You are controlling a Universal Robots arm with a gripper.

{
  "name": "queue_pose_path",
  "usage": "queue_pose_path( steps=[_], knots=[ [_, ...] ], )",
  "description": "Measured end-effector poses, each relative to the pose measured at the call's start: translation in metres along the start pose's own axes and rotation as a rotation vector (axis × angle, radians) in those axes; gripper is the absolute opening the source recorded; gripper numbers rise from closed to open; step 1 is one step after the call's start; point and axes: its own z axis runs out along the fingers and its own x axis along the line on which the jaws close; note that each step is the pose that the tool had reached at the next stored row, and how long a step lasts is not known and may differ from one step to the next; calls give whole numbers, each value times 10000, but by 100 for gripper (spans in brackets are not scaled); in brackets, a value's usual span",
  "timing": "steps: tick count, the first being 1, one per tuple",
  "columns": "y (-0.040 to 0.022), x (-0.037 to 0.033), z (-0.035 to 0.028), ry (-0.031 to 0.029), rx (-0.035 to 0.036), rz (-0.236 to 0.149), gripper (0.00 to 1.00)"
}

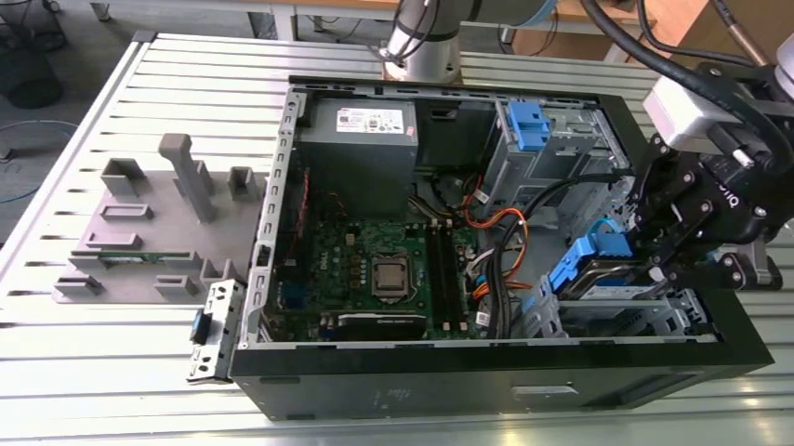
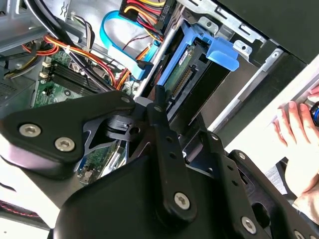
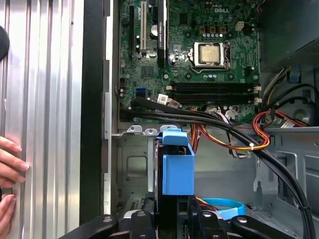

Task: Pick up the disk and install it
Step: 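Insert the disk into the insertion slot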

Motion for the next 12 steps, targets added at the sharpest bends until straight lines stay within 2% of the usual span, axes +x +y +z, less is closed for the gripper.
queue_pose_path(
  steps=[12],
  knots=[
    [-14, 3, 210, 1, -3, 1, 35]
  ],
)
